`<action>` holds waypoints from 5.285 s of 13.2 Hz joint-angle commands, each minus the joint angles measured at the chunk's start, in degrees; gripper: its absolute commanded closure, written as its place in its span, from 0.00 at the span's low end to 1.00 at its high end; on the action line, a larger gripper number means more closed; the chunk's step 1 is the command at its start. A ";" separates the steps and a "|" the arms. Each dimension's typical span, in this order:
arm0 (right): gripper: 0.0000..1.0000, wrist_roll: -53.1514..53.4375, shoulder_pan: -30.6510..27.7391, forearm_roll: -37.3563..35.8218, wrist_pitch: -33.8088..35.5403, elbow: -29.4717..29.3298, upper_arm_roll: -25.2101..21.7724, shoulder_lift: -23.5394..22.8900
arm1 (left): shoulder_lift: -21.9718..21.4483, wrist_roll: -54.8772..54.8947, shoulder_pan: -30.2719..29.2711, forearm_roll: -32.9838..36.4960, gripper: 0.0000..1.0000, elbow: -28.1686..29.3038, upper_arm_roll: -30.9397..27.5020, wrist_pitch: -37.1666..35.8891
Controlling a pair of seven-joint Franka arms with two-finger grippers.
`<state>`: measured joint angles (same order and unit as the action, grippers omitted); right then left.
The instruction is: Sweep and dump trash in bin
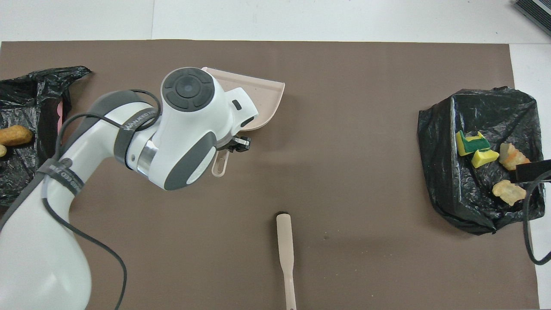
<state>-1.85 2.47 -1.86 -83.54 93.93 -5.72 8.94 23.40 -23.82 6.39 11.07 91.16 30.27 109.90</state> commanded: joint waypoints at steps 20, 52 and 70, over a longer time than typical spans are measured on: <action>0.00 1.77 0.26 1.24 2.95 -6.04 0.35 -4.10 | -2.63 -8.73 10.31 4.49 0.00 1.01 -9.07 1.64; 0.00 1.68 0.34 1.24 3.04 -6.04 0.35 -4.02 | -26.56 34.63 0.37 -12.74 0.00 -3.71 -30.71 -24.03; 0.00 1.68 0.34 1.24 3.04 -6.04 0.35 -4.10 | -26.74 35.07 0.29 -12.56 0.00 -3.54 -30.89 -23.68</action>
